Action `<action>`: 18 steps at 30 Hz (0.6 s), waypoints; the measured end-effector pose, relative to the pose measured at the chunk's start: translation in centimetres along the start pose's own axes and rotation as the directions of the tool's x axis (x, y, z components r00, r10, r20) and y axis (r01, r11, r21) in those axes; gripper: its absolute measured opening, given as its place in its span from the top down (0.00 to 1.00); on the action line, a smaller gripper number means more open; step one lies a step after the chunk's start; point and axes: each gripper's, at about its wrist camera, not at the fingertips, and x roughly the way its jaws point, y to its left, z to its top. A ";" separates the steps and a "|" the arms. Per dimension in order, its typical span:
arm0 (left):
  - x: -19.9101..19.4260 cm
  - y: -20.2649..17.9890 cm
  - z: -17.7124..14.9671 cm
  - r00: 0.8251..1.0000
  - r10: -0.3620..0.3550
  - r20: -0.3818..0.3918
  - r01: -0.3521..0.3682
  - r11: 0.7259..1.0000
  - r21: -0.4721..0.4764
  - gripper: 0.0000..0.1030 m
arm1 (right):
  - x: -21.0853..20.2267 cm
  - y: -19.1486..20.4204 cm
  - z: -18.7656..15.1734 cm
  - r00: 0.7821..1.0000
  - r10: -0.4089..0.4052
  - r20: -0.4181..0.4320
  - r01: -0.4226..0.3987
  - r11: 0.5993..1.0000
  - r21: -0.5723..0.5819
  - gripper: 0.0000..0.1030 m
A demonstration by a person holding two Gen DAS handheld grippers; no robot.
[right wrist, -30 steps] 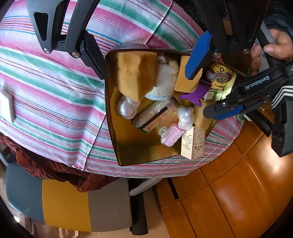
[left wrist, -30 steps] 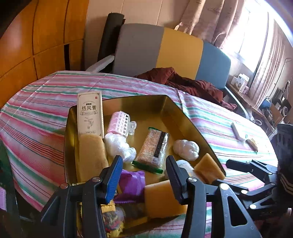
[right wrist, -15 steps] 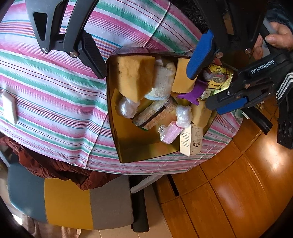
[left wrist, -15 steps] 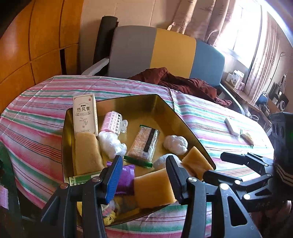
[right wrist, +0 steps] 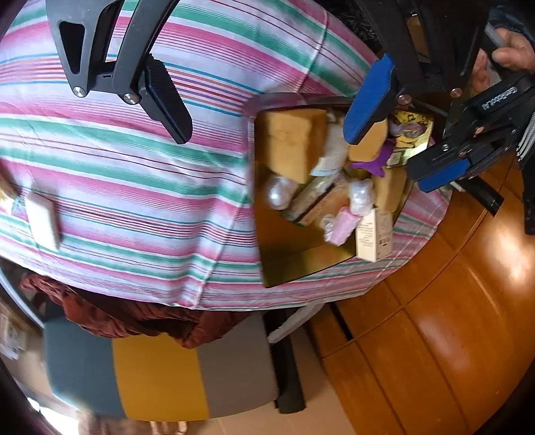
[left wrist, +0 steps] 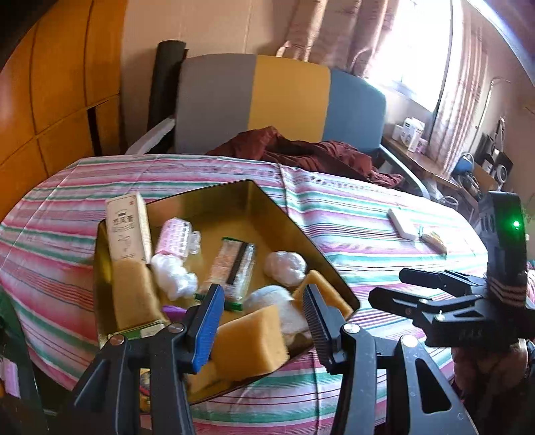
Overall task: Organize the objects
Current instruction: 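Withdraw both tools and grasp the WEIDAN snack packet with the right tool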
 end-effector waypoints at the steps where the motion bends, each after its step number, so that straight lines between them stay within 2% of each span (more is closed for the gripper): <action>1: 0.0 -0.4 0.1 1.000 -0.006 0.000 0.006 1.000 0.008 0.52 | -0.2 -0.5 0.0 1.000 -0.007 0.001 0.007 1.000 0.012 0.09; 10: 1.0 -4.6 1.2 0.997 -0.073 -0.018 0.075 0.991 0.110 0.52 | -2.2 -6.2 -0.3 0.995 -0.104 0.002 0.103 0.990 0.096 0.09; 18: 2.5 -8.9 2.1 0.990 -0.129 -0.054 0.137 0.969 0.204 0.52 | -4.6 -12.1 -0.1 0.974 -0.227 -0.005 0.225 0.965 0.137 0.08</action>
